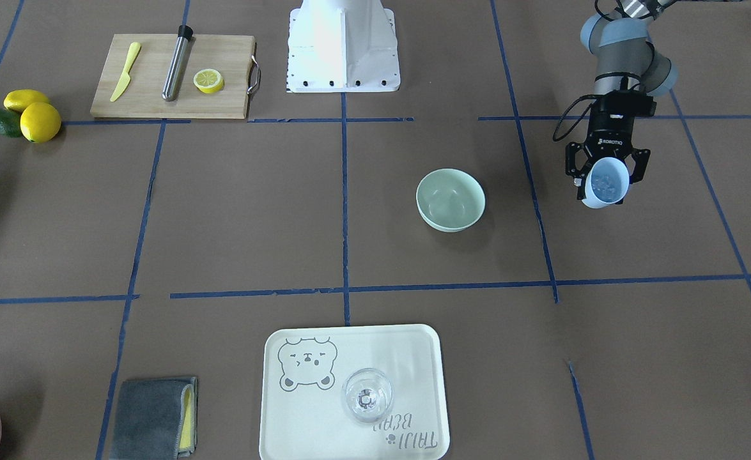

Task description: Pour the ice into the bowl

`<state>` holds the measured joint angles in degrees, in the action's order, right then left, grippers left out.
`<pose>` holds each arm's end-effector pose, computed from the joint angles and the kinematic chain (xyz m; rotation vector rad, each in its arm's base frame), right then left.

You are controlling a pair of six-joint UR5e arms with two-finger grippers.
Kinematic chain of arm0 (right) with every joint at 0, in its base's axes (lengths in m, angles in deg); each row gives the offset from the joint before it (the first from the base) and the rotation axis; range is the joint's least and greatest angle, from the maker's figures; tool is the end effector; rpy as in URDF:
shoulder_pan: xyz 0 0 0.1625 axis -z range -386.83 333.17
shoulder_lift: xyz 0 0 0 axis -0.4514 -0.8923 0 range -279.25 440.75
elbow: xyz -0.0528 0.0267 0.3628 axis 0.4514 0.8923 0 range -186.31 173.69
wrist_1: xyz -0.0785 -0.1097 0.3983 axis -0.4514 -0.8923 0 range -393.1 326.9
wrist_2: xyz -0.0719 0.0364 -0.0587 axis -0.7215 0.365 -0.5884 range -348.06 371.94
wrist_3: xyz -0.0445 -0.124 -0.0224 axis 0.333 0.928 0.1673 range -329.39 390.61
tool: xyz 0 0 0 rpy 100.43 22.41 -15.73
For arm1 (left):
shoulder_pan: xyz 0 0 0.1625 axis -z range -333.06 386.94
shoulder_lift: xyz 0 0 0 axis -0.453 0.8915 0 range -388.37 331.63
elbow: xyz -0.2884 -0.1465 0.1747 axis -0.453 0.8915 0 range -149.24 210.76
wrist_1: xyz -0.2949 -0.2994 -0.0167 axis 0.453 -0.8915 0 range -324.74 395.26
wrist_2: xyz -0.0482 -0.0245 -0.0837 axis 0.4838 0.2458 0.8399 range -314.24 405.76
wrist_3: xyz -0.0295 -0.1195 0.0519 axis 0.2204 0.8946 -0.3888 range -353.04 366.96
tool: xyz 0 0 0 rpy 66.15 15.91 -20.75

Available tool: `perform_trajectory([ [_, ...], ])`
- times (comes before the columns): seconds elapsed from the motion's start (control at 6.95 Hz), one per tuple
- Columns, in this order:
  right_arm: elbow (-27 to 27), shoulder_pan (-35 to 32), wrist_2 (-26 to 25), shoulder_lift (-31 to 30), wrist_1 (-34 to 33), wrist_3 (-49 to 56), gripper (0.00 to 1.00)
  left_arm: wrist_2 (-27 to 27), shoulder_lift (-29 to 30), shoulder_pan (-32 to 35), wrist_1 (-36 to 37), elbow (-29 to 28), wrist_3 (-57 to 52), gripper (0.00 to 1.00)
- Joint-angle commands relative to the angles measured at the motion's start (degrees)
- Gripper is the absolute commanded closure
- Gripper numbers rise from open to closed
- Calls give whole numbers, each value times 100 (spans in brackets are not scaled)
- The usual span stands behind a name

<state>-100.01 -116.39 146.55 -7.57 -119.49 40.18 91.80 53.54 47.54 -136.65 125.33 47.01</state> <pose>0.0354 -0.5216 0.5708 0.2108 -0.7643 -0.2266 0.3516 -0.3737 0.4727 1.2546 0.6781 -0.1020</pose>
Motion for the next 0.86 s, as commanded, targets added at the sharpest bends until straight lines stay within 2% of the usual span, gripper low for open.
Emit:
perform_trajectory([
  [0.0,-25,-158,13,-28,0,2,0,19,254,-57,43,193,-636,100],
  [0.14,-7,-185,4,-28,0,2,0,28,656,-48,87,115,-1109,100],
  [0.43,10,-194,4,-28,0,2,0,370,852,-66,131,62,-1210,100],
  [0.72,19,-211,4,-98,0,2,0,301,888,-66,708,35,-2538,100],
])
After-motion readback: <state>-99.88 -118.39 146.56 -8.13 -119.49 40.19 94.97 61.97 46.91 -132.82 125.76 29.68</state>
